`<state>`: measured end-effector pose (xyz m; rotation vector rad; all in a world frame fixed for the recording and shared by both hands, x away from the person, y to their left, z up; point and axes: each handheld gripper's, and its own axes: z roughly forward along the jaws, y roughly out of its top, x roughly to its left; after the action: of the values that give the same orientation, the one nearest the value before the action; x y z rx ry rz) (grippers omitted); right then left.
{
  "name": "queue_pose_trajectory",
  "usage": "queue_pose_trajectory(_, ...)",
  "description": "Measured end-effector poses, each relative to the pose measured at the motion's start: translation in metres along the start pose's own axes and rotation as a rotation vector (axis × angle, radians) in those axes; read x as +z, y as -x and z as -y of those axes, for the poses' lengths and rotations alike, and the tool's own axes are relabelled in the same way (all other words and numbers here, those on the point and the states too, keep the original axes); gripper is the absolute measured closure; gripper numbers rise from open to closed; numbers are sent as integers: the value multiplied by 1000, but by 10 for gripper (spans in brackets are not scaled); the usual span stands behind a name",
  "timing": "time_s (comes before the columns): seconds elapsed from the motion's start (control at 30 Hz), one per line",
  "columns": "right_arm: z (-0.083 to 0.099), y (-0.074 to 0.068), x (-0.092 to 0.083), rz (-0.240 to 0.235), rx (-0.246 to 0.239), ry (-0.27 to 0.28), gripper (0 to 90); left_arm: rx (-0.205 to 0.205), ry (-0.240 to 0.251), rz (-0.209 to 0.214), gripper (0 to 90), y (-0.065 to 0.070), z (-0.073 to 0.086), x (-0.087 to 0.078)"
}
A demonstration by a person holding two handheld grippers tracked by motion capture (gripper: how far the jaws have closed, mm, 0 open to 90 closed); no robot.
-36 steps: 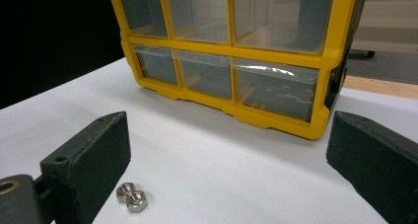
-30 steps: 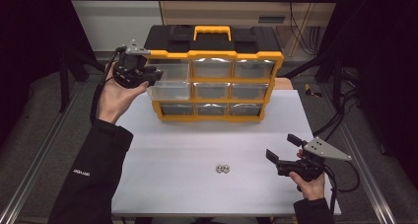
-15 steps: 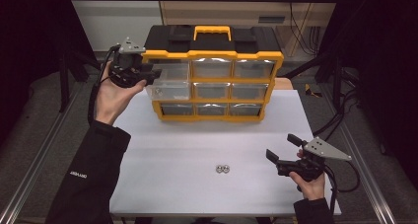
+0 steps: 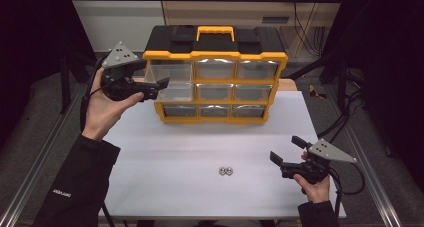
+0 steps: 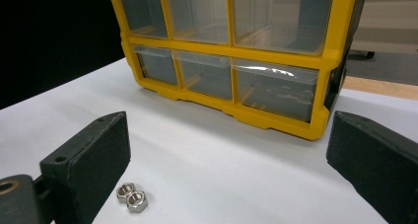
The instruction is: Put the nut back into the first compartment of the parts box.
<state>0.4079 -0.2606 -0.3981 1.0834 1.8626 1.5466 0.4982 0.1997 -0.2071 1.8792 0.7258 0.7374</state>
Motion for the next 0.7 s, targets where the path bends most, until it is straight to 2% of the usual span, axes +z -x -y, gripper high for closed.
queue_pose_trajectory(0.1,0,0,0,1,-1,0,34,-1,26,6,60,6,4,-3)
queue_pose_trajectory(0.23,0,1,-1,2,0,2,34,-6,43,-3,24,11,11,-8)
queue_pose_trajectory(0.33,0,0,-1,2,-1,2,34,-28,39,31,61,14,18,-10)
queue_pose_trajectory(0.4,0,1,-1,2,-1,2,34,-35,44,19,63,15,22,-12)
queue_pose_trajectory(0.5,0,1,-1,4,-1,1,34,-39,68,22,63,18,28,-14)
queue_pose_trajectory(0.7,0,1,-1,3,0,3,33,-55,108,52,58,31,41,-18)
